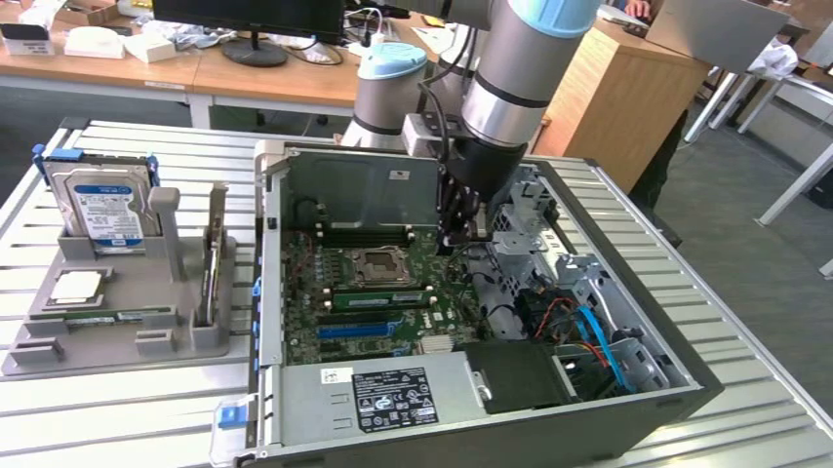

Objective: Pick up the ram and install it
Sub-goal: 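Press down the ram until it locks into place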

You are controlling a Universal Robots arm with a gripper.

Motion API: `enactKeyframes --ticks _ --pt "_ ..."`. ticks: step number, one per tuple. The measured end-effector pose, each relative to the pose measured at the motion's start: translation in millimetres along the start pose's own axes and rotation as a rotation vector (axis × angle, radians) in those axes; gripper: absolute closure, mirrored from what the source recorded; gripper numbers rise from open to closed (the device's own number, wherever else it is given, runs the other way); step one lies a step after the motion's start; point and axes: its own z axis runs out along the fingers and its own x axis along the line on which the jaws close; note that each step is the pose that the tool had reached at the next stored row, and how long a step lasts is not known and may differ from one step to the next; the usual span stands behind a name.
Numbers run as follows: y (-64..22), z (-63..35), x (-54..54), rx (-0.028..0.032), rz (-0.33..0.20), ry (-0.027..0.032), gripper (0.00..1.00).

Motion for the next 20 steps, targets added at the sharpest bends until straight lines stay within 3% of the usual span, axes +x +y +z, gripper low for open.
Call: enactKeyframes --ticks 20 --pt "-0.5 17.1 0.7 0.0000 0.000 0.0001 0.90"
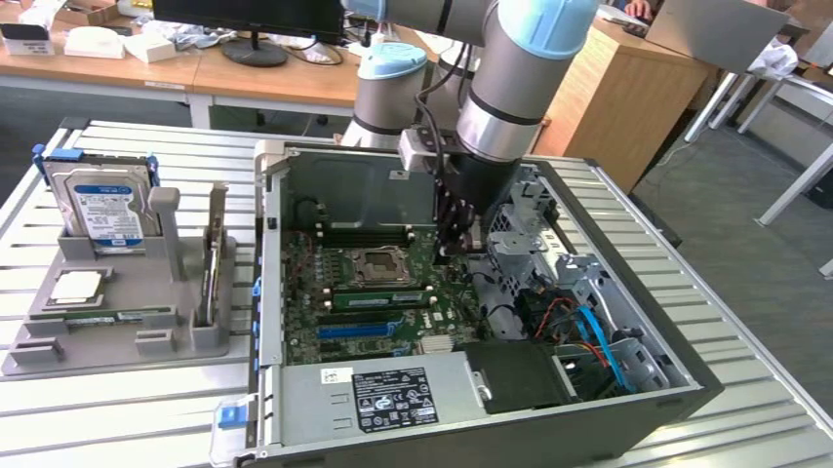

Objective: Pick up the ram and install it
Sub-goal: 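Press down the ram until it locks into place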

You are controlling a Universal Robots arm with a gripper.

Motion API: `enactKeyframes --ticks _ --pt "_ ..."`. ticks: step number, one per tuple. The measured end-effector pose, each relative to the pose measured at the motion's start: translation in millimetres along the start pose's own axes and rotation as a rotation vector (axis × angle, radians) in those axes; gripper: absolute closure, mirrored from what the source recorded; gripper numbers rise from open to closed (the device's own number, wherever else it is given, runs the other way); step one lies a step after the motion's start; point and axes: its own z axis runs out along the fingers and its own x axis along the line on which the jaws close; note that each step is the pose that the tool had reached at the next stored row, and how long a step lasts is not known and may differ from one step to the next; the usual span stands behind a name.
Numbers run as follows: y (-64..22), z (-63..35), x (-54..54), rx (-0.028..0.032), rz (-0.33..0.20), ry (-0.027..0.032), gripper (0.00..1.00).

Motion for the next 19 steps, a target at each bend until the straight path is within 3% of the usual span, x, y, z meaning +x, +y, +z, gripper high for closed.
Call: enactKeyframes --ticks 19 --pt "-0.5 16.4 0.7 0.0000 0.000 0.0000 0.90"
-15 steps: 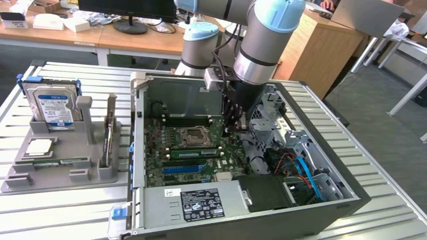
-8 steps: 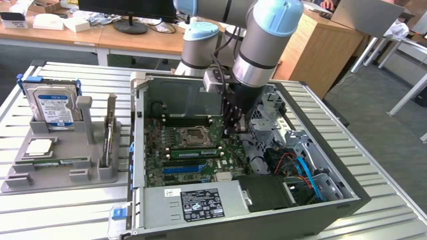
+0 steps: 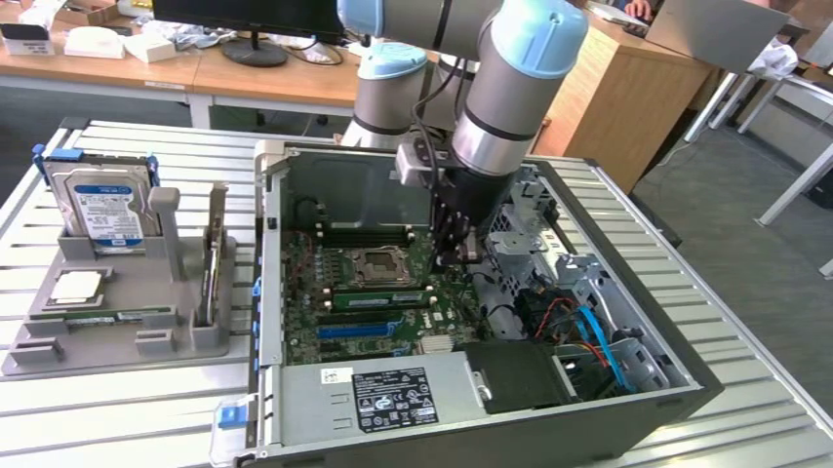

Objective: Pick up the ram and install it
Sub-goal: 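Press down the ram until it locks into place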

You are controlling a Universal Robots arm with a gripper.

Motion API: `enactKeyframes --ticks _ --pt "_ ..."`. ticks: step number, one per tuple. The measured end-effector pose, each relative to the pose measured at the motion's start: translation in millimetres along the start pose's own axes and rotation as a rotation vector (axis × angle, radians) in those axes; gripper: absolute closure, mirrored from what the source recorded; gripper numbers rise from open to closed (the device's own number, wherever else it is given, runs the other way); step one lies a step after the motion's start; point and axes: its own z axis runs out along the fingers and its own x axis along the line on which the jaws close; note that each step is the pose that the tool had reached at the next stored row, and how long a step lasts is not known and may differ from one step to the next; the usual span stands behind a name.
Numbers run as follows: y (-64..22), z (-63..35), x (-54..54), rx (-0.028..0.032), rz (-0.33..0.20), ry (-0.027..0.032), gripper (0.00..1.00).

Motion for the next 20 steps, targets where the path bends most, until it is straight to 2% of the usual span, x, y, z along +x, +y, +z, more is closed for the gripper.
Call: enactKeyframes --ticks 13,20 --pt "-0.3 10.5 0.4 0.0001 0.000 -0.0001 0.90" --pt "-0.3 11.0 0.7 0.0001 0.000 -0.0003 0.90"
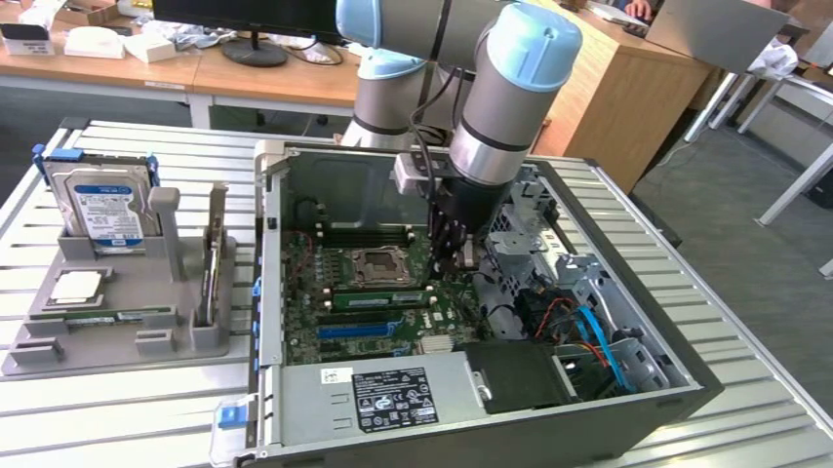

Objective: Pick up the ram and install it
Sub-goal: 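Press down the ram until it locks into place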

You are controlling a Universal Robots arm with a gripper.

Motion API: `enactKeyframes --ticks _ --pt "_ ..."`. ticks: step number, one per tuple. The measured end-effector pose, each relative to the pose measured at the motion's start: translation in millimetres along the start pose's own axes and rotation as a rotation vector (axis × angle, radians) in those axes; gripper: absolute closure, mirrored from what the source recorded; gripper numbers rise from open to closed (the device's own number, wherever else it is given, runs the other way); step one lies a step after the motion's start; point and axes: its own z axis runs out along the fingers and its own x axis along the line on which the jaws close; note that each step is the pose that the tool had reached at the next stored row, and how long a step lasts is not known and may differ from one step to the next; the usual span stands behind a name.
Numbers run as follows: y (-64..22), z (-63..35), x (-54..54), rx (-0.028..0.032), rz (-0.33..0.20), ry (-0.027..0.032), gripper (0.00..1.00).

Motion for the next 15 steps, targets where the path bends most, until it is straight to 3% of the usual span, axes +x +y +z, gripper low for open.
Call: enactKeyframes --ticks 15 --pt "-0.4 5.9 0.8 -0.0002 0.000 0.0004 0.90"
